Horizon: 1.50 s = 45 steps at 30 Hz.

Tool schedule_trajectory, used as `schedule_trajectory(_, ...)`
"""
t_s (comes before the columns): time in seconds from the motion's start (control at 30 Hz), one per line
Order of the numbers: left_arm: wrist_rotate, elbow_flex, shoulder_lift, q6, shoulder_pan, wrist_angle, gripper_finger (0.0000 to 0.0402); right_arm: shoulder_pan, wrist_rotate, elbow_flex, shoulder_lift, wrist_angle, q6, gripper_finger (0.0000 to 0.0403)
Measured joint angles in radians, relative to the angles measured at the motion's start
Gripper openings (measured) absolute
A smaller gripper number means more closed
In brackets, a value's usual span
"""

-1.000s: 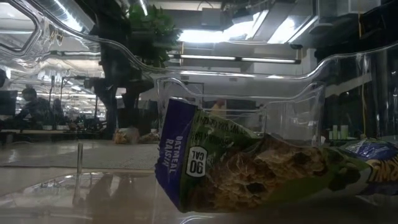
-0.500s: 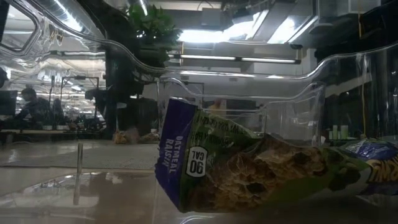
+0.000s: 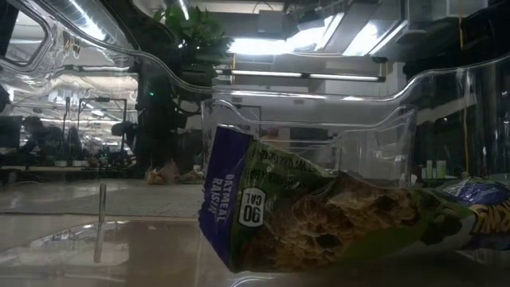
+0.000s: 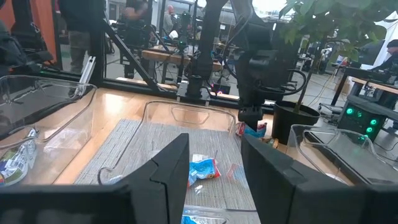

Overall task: Pick and place Granola Bars by type
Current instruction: Put the red granola bar into the middle transparent bin

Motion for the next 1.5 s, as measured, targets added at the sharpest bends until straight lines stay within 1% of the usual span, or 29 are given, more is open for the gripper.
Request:
schedule_trajectory(0.1, 0.014, 0.000, 0.000, 0.001, -0.001, 0.006, 0.0148, 0.000, 0.000, 0.000, 0.000, 0.000, 0.000, 0.0149)
schedule_trajectory(0.33, 0.042, 0.000, 0.000, 0.003, -0.003, 0.014, 0.0048, 0.000, 0.000, 0.000, 0.000, 0.000, -0.001, 0.0149)
schedule_trajectory(0.4, 0.048, 0.000, -0.002, 0.003, -0.004, 0.014, 0.0025, 0.000, 0.000, 0.000, 0.000, 0.000, -0.001, 0.0149)
schedule_trajectory(0.47, 0.049, 0.000, -0.002, 0.002, -0.010, 0.013, 0.0009, 0.000, 0.000, 0.000, 0.000, 0.000, -0.001, 0.0149)
schedule_trajectory(0.63, 0.065, 0.000, -0.009, -0.017, -0.040, 0.011, 0.0008, 0.000, 0.000, 0.000, 0.000, 0.000, -0.001, 0.0149)
schedule_trajectory(0.8, 0.082, 0.000, -0.052, -0.039, -0.084, -0.013, 0.0003, 0.000, 0.000, 0.000, 0.000, 0.000, 0.002, 0.0149)
schedule_trajectory(0.97, 0.050, 0.000, -0.145, -0.082, -0.129, -0.076, 0.0002, 0.000, 0.000, 0.000, 0.000, 0.000, 0.002, 0.0149)
schedule_trajectory(1.17, 0.011, 0.000, -0.284, -0.117, -0.178, -0.103, 0.0002, 0.000, 0.000, 0.000, 0.000, 0.000, 0.000, 0.0149)
schedule_trajectory(1.4, -0.014, 0.003, -0.446, -0.105, -0.272, -0.096, 0.0002, 0.000, 0.000, 0.000, 0.000, 0.000, 0.000, 0.0149)
schedule_trajectory(1.5, -0.041, 0.031, -0.492, -0.077, -0.319, -0.095, 0.0003, 0.000, 0.000, 0.000, 0.000, 0.000, 0.002, 0.0149)
